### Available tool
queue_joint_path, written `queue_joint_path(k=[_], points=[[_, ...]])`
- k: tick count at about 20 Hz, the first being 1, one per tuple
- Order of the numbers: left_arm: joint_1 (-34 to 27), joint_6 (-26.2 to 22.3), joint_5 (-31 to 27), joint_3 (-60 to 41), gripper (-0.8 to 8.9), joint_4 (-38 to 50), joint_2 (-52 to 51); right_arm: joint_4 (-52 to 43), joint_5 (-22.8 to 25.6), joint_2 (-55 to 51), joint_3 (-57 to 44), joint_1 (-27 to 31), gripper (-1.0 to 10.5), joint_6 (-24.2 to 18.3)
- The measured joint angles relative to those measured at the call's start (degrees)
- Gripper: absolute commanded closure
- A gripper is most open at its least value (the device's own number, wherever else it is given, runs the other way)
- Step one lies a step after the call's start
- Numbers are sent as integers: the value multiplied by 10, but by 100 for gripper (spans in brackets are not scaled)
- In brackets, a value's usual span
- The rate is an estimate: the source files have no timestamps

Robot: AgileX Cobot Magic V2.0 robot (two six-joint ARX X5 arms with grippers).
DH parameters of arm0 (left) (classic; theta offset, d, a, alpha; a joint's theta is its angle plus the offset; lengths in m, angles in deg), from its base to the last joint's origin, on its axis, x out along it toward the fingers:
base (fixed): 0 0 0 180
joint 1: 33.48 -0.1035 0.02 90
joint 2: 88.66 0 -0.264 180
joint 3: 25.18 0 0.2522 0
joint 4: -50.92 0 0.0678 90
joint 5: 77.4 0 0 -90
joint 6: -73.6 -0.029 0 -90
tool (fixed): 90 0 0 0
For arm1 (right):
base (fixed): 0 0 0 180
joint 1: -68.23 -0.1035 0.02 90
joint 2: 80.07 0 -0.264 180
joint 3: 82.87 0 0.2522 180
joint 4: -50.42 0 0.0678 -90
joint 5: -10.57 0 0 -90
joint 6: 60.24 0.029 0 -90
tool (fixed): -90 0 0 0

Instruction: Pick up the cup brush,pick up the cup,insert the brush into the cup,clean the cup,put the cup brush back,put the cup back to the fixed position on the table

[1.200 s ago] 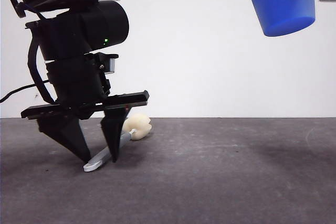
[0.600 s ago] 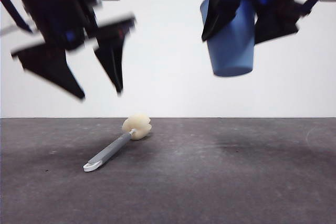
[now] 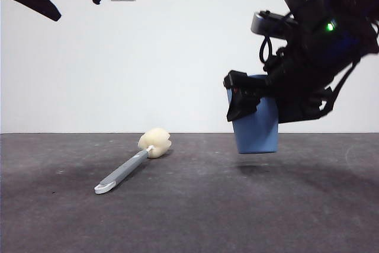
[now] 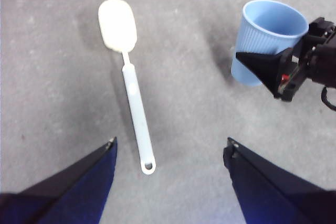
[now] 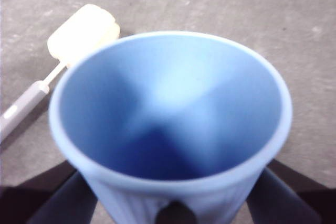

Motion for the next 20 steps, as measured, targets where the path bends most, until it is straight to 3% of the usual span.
queue_joint_path(k=[7, 13, 15, 20], points=[[0, 0, 0, 0, 467, -3, 0, -87, -23, 41, -15, 26, 963, -43], [0, -9, 0, 0, 467, -7, 0, -127, -31, 90, -16, 29, 962, -50], [0, -10, 0, 0, 467, -10, 0, -128, -30, 91, -16, 28, 901, -52], [0, -12, 0, 0, 468, -10, 0, -99, -28, 88, -9, 26, 592, -54]])
